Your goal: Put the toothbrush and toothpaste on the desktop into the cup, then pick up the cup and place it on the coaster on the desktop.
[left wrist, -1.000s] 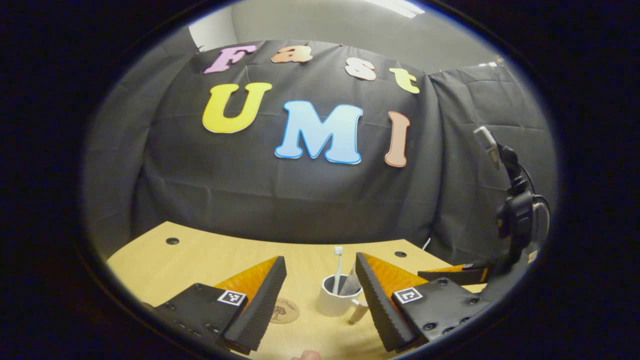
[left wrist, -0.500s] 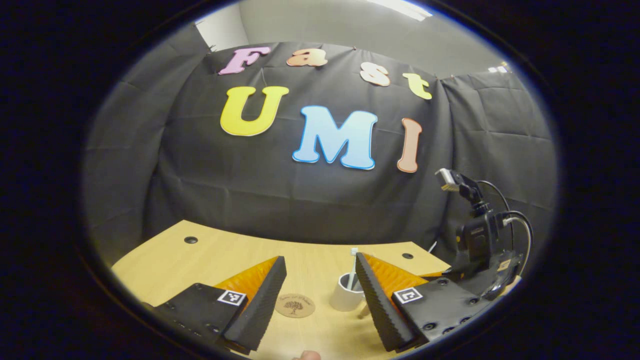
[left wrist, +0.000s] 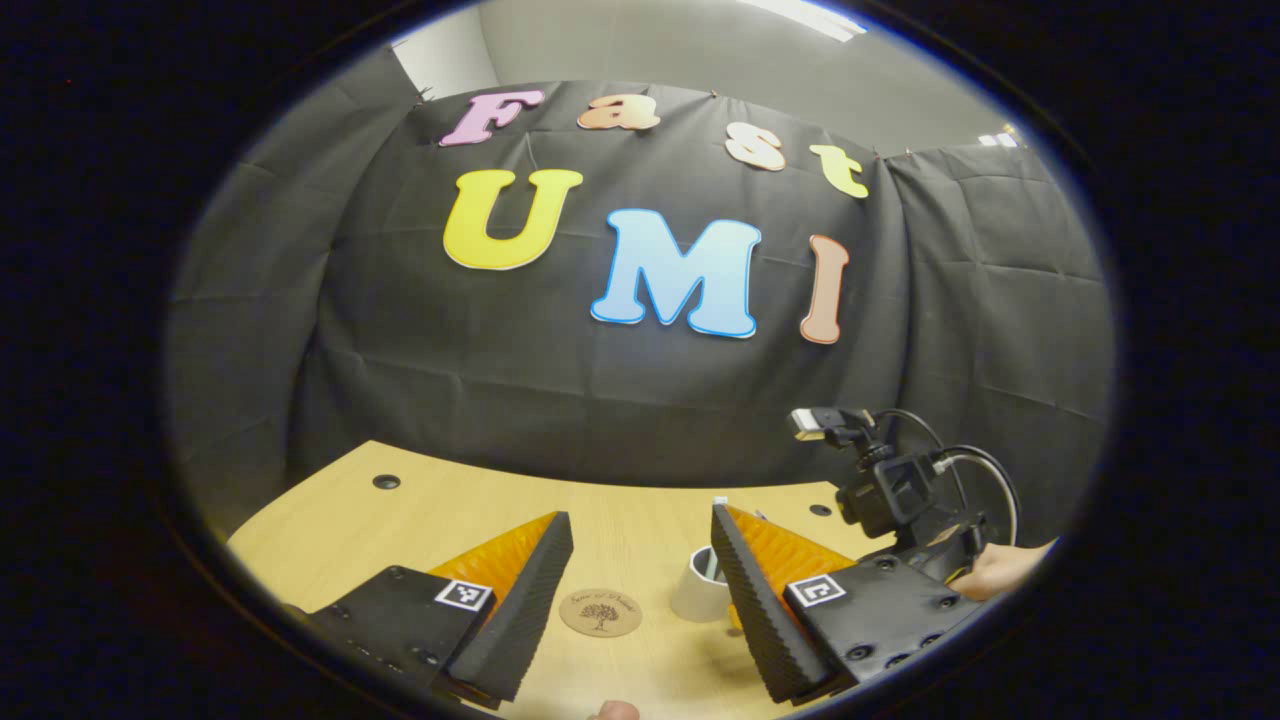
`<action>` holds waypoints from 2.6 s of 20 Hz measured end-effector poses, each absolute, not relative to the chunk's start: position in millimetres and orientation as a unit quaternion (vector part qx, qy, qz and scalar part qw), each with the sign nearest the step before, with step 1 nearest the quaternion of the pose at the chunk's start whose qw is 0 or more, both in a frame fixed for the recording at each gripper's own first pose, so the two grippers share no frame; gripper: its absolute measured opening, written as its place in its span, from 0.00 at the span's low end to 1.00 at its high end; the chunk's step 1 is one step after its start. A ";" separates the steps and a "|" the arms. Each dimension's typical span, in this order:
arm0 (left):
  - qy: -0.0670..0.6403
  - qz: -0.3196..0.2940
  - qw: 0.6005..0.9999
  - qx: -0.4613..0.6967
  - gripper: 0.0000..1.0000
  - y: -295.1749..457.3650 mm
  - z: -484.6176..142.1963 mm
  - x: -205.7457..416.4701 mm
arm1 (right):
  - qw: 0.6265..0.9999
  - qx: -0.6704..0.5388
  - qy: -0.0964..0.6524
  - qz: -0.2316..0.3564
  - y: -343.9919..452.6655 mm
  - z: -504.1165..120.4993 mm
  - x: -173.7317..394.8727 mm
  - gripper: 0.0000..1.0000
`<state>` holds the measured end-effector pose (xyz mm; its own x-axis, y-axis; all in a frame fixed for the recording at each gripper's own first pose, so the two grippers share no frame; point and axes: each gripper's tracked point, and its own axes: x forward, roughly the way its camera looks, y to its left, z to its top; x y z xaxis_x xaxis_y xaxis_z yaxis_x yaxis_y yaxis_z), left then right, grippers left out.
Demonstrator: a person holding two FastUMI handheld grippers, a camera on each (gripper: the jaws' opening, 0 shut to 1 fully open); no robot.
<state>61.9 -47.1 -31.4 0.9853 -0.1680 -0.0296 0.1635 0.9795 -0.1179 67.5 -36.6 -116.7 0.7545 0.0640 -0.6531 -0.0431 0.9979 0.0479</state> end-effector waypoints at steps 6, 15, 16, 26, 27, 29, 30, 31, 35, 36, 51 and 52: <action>0.029 -0.084 0.994 -0.066 0.92 -43.3 -39.1 64.1 | 0.917 -0.008 0.398 0.027 -33.4 -126.4 77.0 0.98; 0.057 -0.096 0.991 -0.078 0.92 -19.5 -66.7 72.5 | 0.881 -0.078 0.466 0.020 -35.7 -127.8 98.2 0.81; 0.060 -0.103 0.990 -0.077 0.92 -17.3 -69.8 74.8 | 0.873 -0.075 0.481 0.019 -33.8 -129.4 98.7 0.76; 0.071 -0.115 0.987 -0.090 0.92 2.9 -81.3 91.1 | 0.821 -0.040 0.569 0.029 -25.4 -148.0 103.0 0.30; 0.073 -0.114 0.987 -0.091 0.92 3.5 -83.1 92.5 | 0.820 -0.035 0.570 0.033 -24.4 -149.0 102.2 0.28; 0.076 -0.110 0.987 -0.091 0.92 5.7 -85.6 94.2 | 0.821 -0.025 0.569 0.037 -24.4 -148.1 102.3 0.27; 0.076 -0.109 0.987 -0.090 0.92 7.0 -86.8 94.4 | 0.823 -0.024 0.566 0.038 -25.4 -148.8 104.2 0.26; 0.077 -0.107 0.987 -0.090 0.92 7.0 -86.7 95.0 | 0.825 -0.027 0.564 0.038 -28.3 -148.1 104.8 0.26; 0.080 -0.100 0.988 -0.091 0.92 9.4 -88.7 95.1 | 0.834 -0.030 0.549 0.043 -29.9 -148.0 108.4 0.25; 0.081 -0.097 0.988 -0.092 0.92 11.6 -90.0 94.5 | 0.835 -0.031 0.548 0.045 -29.5 -148.2 107.9 0.25; 0.094 -0.058 0.989 -0.102 0.92 41.1 -103.2 66.9 | 0.844 -0.046 0.523 0.113 53.8 -124.8 103.5 0.25; 0.095 -0.055 0.989 -0.102 0.92 44.3 -104.6 63.2 | 0.843 -0.051 0.522 0.116 59.9 -125.0 103.2 0.25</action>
<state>63.2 44.3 -104.6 0.9759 -0.1289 -0.1763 0.0903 0.9732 -0.2116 103.2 59.9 -125.0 0.4273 0.1432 -0.8927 -0.2490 0.9678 0.0361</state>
